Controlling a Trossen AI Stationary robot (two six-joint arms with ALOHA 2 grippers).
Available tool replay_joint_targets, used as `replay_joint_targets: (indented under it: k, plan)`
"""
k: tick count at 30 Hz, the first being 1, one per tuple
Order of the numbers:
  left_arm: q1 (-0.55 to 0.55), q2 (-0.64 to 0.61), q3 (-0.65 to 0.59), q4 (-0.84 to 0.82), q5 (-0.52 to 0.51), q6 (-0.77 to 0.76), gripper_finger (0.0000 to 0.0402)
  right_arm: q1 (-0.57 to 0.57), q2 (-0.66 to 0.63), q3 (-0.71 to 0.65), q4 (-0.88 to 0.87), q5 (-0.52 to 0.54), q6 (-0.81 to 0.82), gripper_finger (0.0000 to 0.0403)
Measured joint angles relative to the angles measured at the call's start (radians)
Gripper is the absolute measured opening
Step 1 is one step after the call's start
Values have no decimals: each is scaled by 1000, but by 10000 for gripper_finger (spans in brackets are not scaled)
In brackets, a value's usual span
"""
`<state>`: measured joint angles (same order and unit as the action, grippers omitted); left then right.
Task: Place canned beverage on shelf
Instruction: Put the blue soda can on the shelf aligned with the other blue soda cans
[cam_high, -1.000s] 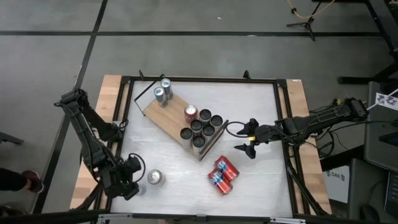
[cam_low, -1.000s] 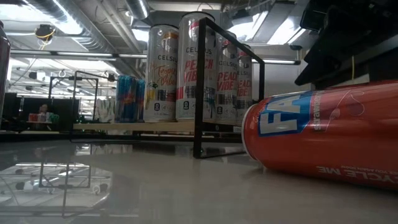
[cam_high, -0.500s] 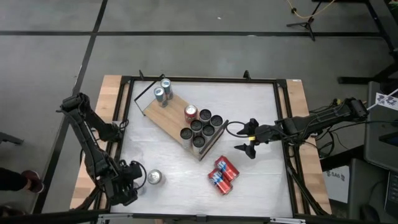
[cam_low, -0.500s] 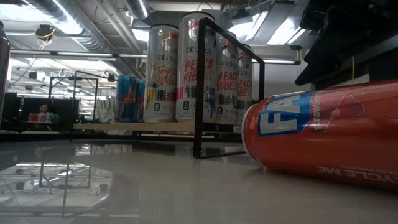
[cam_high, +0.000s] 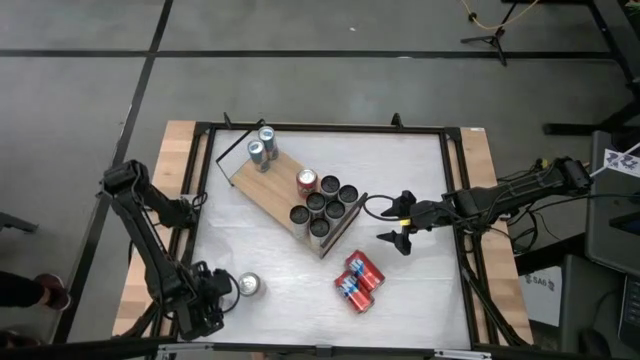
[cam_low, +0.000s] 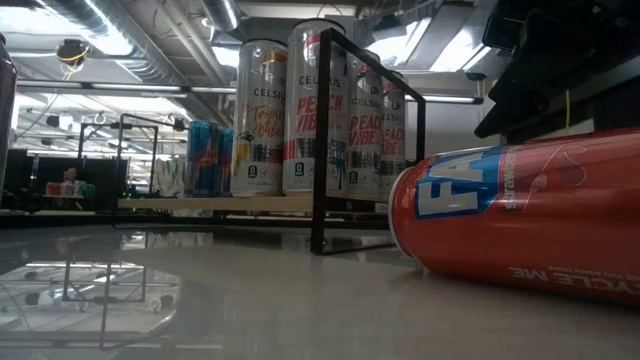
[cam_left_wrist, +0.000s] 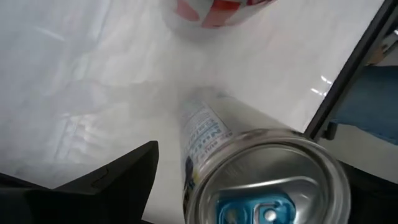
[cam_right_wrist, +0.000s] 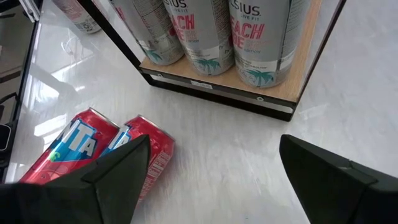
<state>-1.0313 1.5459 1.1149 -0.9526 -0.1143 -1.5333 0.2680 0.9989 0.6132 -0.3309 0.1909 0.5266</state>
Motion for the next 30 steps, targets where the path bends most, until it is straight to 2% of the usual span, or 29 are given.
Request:
replay_joint_targets:
  k: [6,16,22,30]
  plan:
    - [7,3,0,2,0,-2,313,0,0,0,0,0,0,353]
    - [41,-14,0,-15,46,-4,223,0,0,0,0,0,0,353]
    - [88,-84,0,-48,49,-1,221,0,0,0,0,0,0,353]
    - [183,-251,0,-208,54,37,224,0,0,0,0,0,0,353]
